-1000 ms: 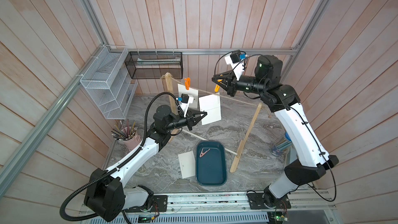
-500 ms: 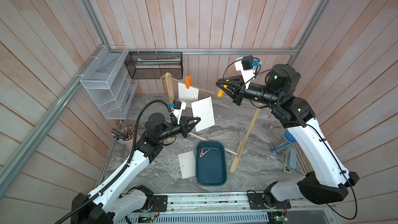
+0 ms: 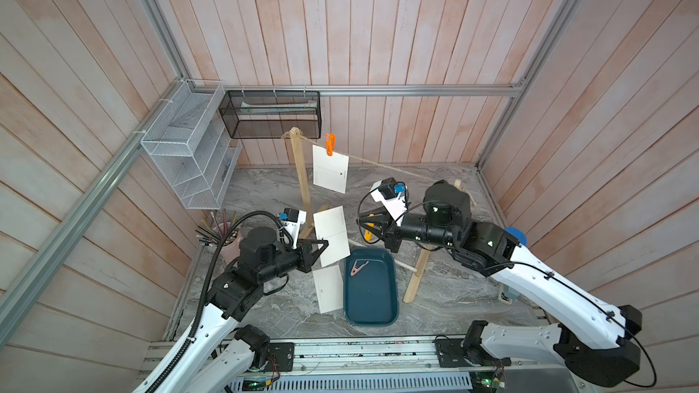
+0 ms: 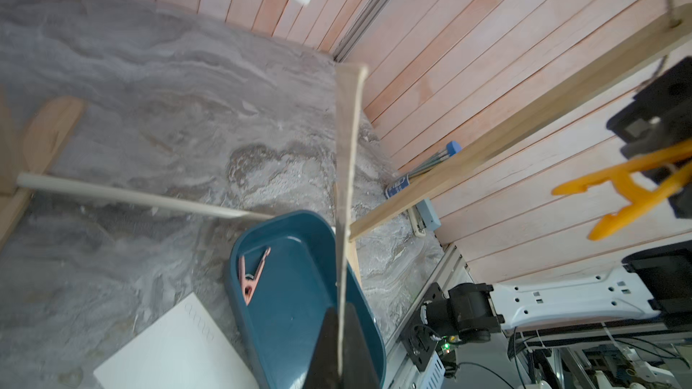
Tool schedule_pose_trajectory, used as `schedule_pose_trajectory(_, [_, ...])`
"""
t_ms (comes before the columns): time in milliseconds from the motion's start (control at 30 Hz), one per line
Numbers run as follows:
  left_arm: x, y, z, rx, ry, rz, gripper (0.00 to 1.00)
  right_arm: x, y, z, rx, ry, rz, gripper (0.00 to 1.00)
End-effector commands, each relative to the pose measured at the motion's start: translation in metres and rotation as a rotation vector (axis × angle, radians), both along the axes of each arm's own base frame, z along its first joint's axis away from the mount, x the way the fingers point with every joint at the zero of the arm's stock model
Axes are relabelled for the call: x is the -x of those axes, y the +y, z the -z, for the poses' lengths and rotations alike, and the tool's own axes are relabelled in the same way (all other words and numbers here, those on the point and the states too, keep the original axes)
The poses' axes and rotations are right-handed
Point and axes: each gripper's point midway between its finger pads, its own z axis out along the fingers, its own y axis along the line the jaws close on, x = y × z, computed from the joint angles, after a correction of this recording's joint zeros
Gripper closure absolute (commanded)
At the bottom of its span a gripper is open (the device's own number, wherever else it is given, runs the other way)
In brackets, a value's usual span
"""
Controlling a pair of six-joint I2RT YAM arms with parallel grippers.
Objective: Remove the postcards from the strings
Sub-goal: Place the postcard on the postcard.
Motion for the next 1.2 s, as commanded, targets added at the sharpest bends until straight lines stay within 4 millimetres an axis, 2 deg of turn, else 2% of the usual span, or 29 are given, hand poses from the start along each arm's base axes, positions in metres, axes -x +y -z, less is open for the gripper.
schedule_pose_trajectory(0, [0.017,0.012,0.044,-0.058,0.186,-0.046,1.00,-0.001,0.001,0.010,-0.043,0.050,0.058,1.00])
schedule_pose_trajectory(233, [0.039,0.019,0.094,-0.080,0.377,-0.080,1.00,0.004,-0.001,0.094,-0.044,0.229,0.115,1.00])
schedule_pose_trajectory(433, [0.049,0.021,0.119,-0.091,0.448,-0.098,1.00,0.002,-0.010,0.149,-0.047,0.351,0.201,1.00])
schedule_pose_trajectory(833, [0.048,0.007,0.142,-0.077,0.491,-0.063,1.00,0.004,-0.009,0.215,-0.038,0.514,0.272,1.00])
schedule_pose_trajectory(1167, [0.048,0.004,0.160,-0.097,0.523,-0.061,1.00,-0.007,-0.007,0.255,0.076,0.529,0.351,1.00])
